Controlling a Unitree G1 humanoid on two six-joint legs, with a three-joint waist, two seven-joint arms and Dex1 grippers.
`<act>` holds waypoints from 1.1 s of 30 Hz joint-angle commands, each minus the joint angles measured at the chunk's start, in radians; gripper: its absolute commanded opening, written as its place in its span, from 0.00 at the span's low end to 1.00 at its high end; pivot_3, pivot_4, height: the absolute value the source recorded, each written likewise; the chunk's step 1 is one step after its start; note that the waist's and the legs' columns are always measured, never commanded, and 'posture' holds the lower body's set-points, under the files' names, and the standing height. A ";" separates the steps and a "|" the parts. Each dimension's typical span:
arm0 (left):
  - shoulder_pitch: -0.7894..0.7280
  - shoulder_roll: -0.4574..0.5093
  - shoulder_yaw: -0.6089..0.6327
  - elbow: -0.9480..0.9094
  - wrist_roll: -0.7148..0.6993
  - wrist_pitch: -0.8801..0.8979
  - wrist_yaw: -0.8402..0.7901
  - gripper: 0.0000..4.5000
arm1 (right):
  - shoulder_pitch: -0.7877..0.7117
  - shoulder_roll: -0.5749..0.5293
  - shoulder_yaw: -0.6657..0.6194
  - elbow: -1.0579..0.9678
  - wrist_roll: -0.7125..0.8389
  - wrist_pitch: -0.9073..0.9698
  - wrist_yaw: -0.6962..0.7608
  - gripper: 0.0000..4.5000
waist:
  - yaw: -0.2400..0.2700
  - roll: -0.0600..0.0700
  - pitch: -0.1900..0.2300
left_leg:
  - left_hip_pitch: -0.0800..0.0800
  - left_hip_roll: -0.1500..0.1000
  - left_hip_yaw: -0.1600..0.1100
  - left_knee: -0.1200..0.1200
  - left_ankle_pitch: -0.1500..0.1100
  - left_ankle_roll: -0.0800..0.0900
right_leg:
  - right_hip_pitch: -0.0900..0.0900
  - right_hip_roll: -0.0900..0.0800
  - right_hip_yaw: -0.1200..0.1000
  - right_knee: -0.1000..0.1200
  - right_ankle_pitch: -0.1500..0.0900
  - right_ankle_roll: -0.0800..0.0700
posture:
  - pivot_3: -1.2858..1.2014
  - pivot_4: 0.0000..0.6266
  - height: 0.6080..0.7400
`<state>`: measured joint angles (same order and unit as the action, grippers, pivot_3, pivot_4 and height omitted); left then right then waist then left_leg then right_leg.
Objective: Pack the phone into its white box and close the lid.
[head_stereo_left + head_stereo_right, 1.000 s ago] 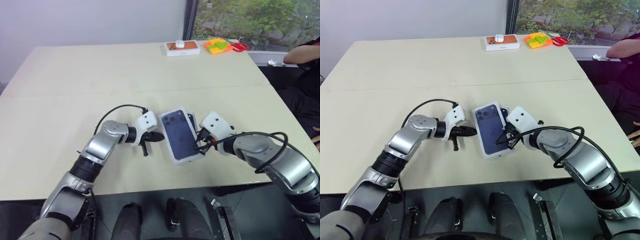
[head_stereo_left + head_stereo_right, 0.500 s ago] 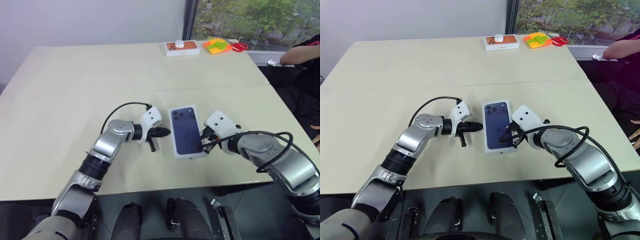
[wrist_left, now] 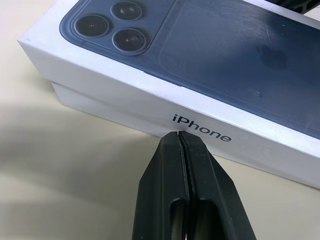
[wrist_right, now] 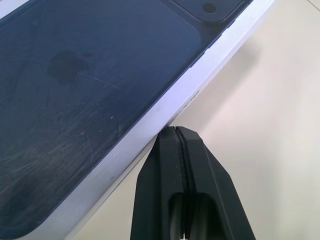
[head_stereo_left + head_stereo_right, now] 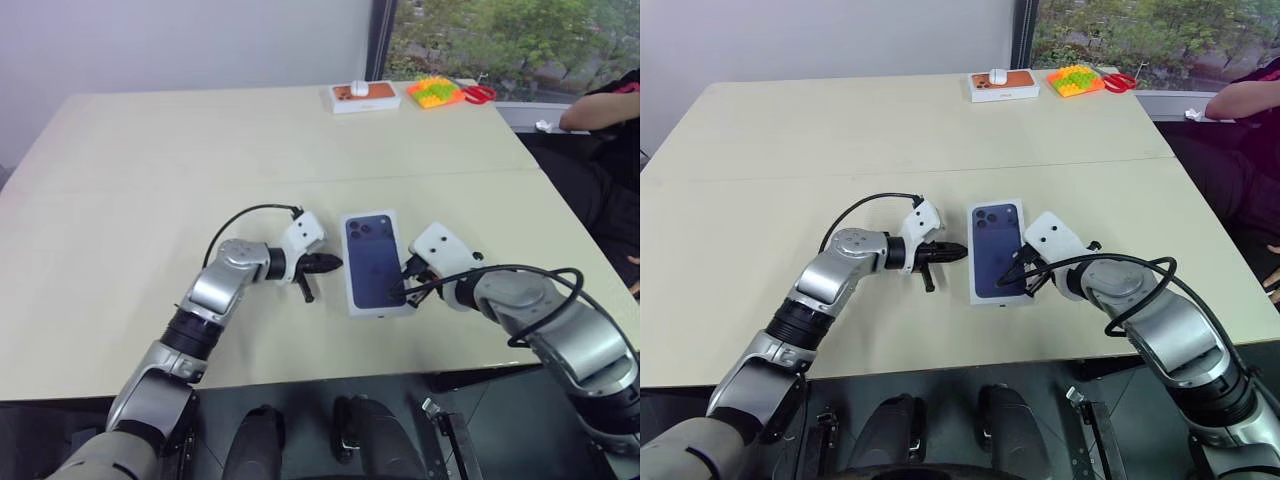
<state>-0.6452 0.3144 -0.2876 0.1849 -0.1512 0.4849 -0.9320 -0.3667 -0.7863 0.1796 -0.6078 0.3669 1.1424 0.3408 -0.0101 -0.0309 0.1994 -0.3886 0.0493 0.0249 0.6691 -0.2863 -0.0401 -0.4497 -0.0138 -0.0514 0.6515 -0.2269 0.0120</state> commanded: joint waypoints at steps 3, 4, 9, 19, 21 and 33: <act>-0.030 -0.022 0.028 -0.047 -0.038 0.015 -0.004 0.01 | -0.003 0.016 -0.023 -0.029 -0.021 -0.018 0.011 0.00 | 0.000 0.000 0.000 | 0.000 0.000 0.000 0.000 0.000 0.000 | 0.000 0.000 0.000 0.000 0.000 0.000 | 0.52 0.24 1.00; -0.030 -0.021 0.032 -0.047 -0.040 0.017 -0.005 0.01 | -0.003 0.018 -0.025 -0.027 -0.025 -0.019 0.010 0.00 | 0.000 0.000 0.000 | 0.000 0.000 0.000 0.000 0.000 0.000 | 0.000 0.000 0.000 0.000 0.000 0.000 | 0.52 0.24 1.00; -0.030 -0.022 0.035 -0.047 -0.039 0.021 -0.010 0.01 | -0.003 0.023 -0.037 -0.008 -0.046 -0.015 0.011 0.00 | 0.000 0.000 0.000 | 0.000 0.000 0.000 0.000 0.000 0.000 | 0.000 0.000 0.000 0.000 0.000 0.000 | 0.52 0.24 1.00; -0.027 -0.023 0.047 -0.047 -0.049 0.040 -0.011 0.01 | -0.009 0.029 -0.047 0.000 -0.066 -0.017 0.026 0.00 | 0.000 0.000 0.000 | 0.000 0.000 0.000 0.000 0.000 0.000 | 0.000 0.000 0.000 0.001 0.000 0.000 | 0.52 0.24 1.00; -0.028 -0.020 0.051 -0.046 -0.057 0.050 -0.008 0.01 | -0.007 0.028 -0.045 0.002 -0.071 -0.021 0.030 0.00 | -0.001 0.000 0.000 | 0.000 0.000 0.000 0.000 0.000 0.000 | 0.000 0.000 0.000 0.001 0.000 0.000 | 0.52 0.24 1.00; -0.022 -0.004 0.067 -0.054 -0.076 0.072 0.004 0.01 | -0.022 0.046 -0.027 0.018 -0.095 -0.035 0.043 0.00 | -0.001 0.000 0.000 | 0.001 0.000 0.000 0.000 0.000 0.000 | 0.000 0.000 0.000 0.001 0.000 0.000 | 0.52 0.24 1.00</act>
<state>-0.6460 0.3120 -0.2400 0.1705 -0.2091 0.5614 -0.9308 -0.3673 -0.7483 0.1579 -0.5805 0.2836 1.1277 0.3818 -0.0108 -0.0309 0.1994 -0.3880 0.0493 0.0248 0.6694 -0.2862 -0.0402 -0.4497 -0.0137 -0.0513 0.6530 -0.2266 0.0115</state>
